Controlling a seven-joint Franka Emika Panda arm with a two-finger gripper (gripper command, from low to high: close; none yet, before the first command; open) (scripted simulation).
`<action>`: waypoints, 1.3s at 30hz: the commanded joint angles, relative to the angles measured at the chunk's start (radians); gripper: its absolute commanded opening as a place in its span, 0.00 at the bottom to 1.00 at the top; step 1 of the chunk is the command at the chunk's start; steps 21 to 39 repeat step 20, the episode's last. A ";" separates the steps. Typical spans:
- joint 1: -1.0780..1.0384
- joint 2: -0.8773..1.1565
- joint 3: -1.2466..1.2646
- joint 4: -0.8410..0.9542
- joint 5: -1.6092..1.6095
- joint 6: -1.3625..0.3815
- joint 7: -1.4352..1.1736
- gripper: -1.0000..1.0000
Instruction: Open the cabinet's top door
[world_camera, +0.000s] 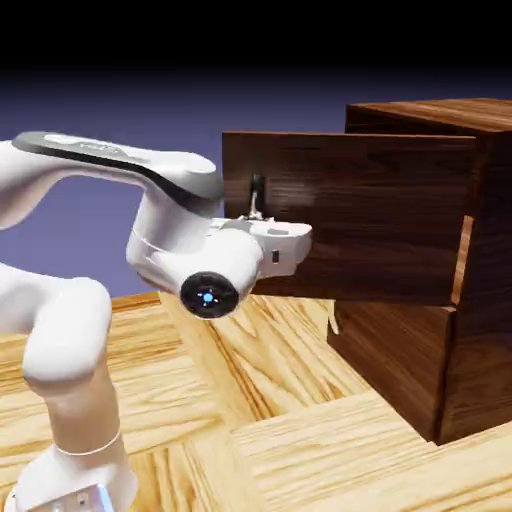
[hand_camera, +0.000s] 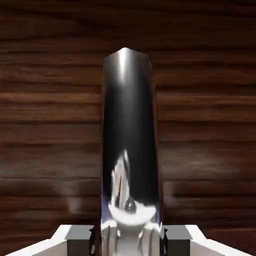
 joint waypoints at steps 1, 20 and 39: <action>0.002 0.026 -0.036 0.022 -0.039 -0.038 -0.007 0.00; 0.346 0.688 -0.653 0.651 -0.419 -0.789 -0.278 0.00; 0.346 0.688 -0.653 0.651 -0.419 -0.789 -0.278 0.00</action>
